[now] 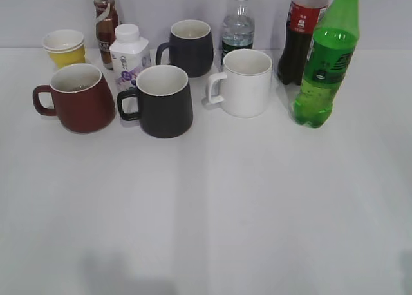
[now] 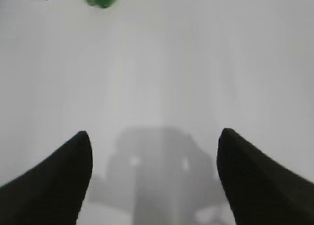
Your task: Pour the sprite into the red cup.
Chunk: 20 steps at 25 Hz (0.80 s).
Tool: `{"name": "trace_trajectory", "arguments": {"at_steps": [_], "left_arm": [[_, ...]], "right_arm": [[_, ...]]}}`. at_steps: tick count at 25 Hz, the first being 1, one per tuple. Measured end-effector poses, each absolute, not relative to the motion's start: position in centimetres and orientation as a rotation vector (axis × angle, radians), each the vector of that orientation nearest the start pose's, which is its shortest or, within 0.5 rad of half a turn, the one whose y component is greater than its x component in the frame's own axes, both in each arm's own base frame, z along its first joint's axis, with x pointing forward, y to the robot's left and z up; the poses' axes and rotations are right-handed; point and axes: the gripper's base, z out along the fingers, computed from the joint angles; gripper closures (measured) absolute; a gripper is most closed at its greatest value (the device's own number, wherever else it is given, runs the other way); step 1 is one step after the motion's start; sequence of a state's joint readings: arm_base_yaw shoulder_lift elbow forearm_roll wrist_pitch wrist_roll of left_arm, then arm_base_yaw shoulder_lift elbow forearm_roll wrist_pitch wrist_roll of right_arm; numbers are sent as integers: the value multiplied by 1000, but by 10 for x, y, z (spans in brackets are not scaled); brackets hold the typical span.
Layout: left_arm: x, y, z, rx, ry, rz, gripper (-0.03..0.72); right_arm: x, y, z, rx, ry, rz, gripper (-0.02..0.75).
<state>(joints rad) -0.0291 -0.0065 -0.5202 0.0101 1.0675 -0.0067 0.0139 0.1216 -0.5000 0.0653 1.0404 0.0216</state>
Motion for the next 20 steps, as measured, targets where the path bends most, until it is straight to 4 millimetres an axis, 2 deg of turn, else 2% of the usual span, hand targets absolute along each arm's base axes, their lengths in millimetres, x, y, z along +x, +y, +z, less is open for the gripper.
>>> {"name": "trace_trajectory", "arguments": {"at_steps": [9,20], "left_arm": [[-9,1,282,22,2022,-8,442],[-9,1,282,21,2022,-7,442]], "right_arm": [[-5,5,279,24,2020,90,149],[-6,5,279,-82,2015,157,150]]}}
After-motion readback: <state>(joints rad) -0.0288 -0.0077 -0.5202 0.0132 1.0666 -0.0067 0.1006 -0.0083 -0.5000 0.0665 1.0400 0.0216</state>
